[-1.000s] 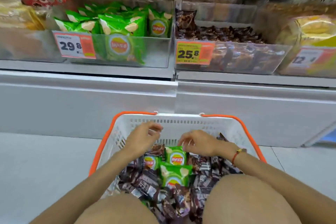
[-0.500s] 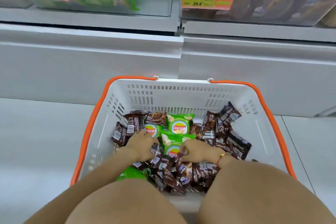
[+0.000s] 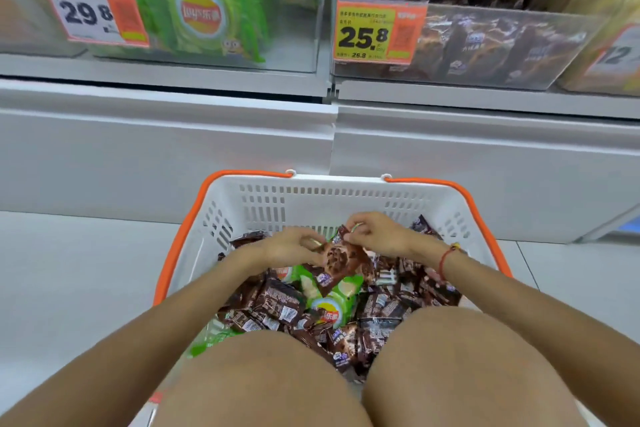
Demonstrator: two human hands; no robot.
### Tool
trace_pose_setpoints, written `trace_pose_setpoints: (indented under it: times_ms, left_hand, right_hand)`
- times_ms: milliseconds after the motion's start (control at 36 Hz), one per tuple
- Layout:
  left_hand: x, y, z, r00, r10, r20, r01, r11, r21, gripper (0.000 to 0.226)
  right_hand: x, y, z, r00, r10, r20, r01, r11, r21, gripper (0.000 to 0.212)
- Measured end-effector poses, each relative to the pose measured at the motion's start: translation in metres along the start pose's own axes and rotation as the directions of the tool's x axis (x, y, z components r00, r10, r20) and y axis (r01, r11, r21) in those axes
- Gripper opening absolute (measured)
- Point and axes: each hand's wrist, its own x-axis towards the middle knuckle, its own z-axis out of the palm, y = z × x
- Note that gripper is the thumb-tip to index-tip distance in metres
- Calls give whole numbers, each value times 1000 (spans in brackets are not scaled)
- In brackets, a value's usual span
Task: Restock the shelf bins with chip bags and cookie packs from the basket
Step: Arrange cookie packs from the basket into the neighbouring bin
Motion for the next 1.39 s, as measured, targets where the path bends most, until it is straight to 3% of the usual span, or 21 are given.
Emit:
trace_pose_setpoints:
  times_ms: [111,250,361,444,583,722,833,889,944,1083,1222,1333,1389]
  left_hand:
    - [-14,26,-13,988,24,-151,-45,989,-138,41]
    - [-38,57,-36,968,68,-243,-129,960,-247,26]
    - [-58,89,-61,949,155,-276,-195,973,-122,36]
    - [-71,118,-81,937,217,-273,-235,972,-34,31]
    - [-86,166,-108,877,338,-341,-348,937,31,21]
    - [-87,207,-134,776,468,-423,-485,871,73,26]
    - [-70,230,-157,572,462,-677,-576,815,69,30]
    - [-55,233,-167,458,397,-795,-532,839,113,31]
    - [-43,234,-172,408,366,-837,-482,864,143,37]
    - [-11,233,-185,375,400,-836,-460,863,207,44]
    - [5,224,-201,389,490,-780,-511,819,260,36]
    - [11,218,-210,436,487,-756,-596,787,163,40]
    - [13,217,-211,454,478,-752,-618,777,120,45]
  right_hand:
    - [-12,-31,-25,989,-30,-144,58,979,196,9]
    - [-31,-58,-47,968,-21,-249,97,950,296,6]
    - [-56,-80,-68,968,-68,-242,158,913,377,18]
    - [-76,-94,-87,964,-142,-223,220,899,378,27]
    - [-91,-121,-121,911,-232,-342,349,875,337,33]
    - [-94,-149,-164,864,-268,-426,394,886,243,31]
    - [-82,-166,-198,806,-235,-543,416,877,239,31]
    - [-75,-175,-212,780,-217,-587,409,887,215,27]
    - [-63,-179,-228,759,-202,-618,402,893,202,29]
    - [-21,-185,-256,724,-181,-666,361,922,142,29]
    - [38,-189,-284,682,-162,-713,265,964,34,60]
    - [83,-196,-292,652,-201,-731,258,965,-35,38]
    - [103,-202,-291,611,-259,-748,278,955,-104,37]
